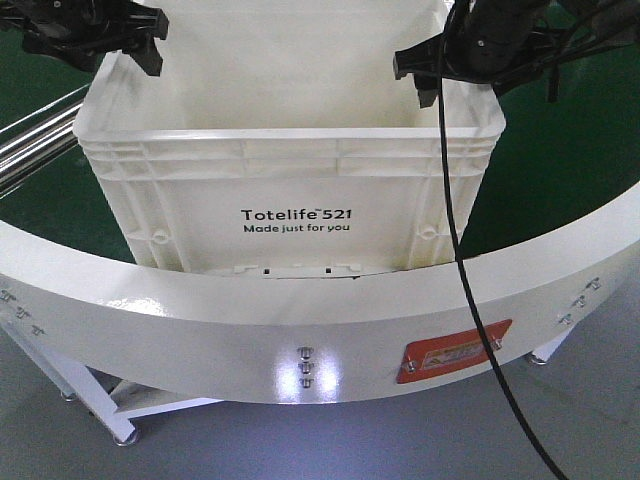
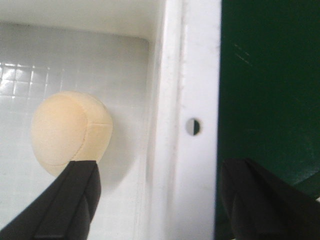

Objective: Place moving items into box and shelve
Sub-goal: 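Lower both grippers onto the tote's side rims and grip them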

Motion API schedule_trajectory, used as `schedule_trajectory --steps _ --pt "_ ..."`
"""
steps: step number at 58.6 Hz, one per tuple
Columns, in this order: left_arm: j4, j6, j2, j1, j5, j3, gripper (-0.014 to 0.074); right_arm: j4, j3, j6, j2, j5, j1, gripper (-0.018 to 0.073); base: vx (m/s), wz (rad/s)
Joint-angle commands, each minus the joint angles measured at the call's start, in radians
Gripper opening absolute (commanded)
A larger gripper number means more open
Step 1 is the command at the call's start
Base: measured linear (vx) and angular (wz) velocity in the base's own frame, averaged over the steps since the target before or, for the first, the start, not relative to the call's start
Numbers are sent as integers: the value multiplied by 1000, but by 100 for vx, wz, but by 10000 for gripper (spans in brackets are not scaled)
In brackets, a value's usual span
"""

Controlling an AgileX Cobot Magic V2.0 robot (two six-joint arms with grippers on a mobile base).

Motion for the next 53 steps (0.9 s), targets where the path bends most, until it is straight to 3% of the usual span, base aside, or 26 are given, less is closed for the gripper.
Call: schedule_trajectory --steps 1,53 --pt "20 -15 -47 -4 -23 -33 594 -16 -35 6 -49 -38 -3 540 0 0" --pt "42 -15 -45 -4 -13 -33 594 45 -35 -24 -45 -42 -38 540 0 0"
